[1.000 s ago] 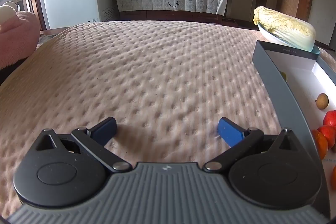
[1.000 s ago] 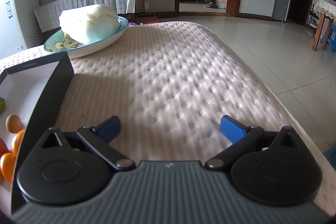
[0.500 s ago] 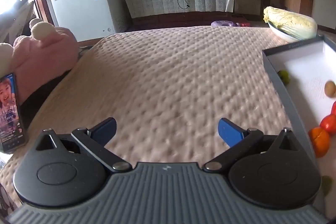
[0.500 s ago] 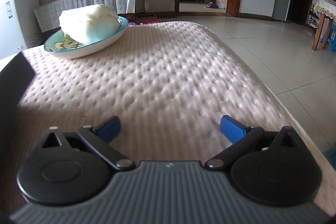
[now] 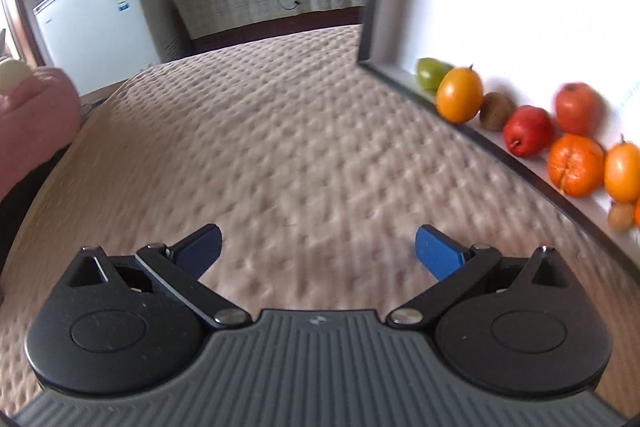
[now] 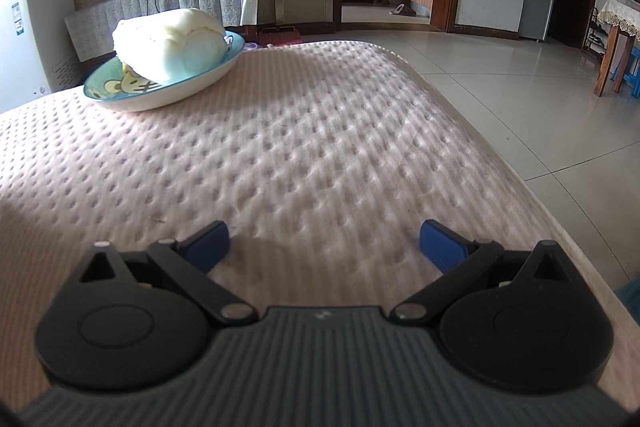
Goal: Organize fruits
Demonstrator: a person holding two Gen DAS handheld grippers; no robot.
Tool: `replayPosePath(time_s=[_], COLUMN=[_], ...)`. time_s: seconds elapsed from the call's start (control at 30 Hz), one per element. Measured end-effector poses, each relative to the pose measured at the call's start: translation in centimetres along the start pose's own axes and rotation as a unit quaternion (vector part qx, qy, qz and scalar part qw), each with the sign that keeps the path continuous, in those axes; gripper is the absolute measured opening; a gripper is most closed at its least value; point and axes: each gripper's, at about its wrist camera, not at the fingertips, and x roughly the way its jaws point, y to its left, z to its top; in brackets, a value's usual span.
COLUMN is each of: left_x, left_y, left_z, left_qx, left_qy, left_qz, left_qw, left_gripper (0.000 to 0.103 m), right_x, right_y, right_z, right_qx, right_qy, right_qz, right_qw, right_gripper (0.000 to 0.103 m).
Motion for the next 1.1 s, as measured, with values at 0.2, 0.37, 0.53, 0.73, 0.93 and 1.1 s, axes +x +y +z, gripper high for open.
replayPosePath(time_s=[0.2, 0.37, 0.53, 0.73, 0.93, 1.1], left_x=[0.7, 0.8, 1.0, 1.1, 1.2, 1.7], left_y=[0.5, 1.1, 1.9, 1.8, 1.8, 1.3], left_z=[0.3, 0.2, 0.1, 0.1, 0.0, 0.8], left_qx=[-0.015, -0.031, -0.051, -0.054, -0.066, -0.096], left_qy=[0.008, 0.014, 0.021, 0.02, 0.017, 0.017], left_qz=[-0.022, -0.033, -0.044, -0.04, -0.028, 0.005], left_qw=[0.9996, 0.9989, 0.9975, 0.9975, 0.9973, 0.9952], left_gripper=[0.103, 0.103, 0.103, 0.103, 0.103, 0.103], right_x=[0.0, 0.0, 0.0, -0.1, 0.0, 0.1], right_y=[0.1, 0.1, 0.1, 0.1, 0.1, 0.2], right_z=[0.0, 0.0, 0.0, -0.1, -0.1, -0.1], right_qx=[0.0, 0.0, 0.0, 0.0, 0.0, 0.0], right_qy=[0.0, 0.0, 0.0, 0.0, -0.001, -0.001], right_qz=[0.0, 0.0, 0.0, 0.0, 0.0, 0.001], right_qw=[1.0, 1.0, 1.0, 1.0, 1.0, 1.0], right_gripper=[0.103, 0.103, 0.103, 0.103, 0.103, 0.103])
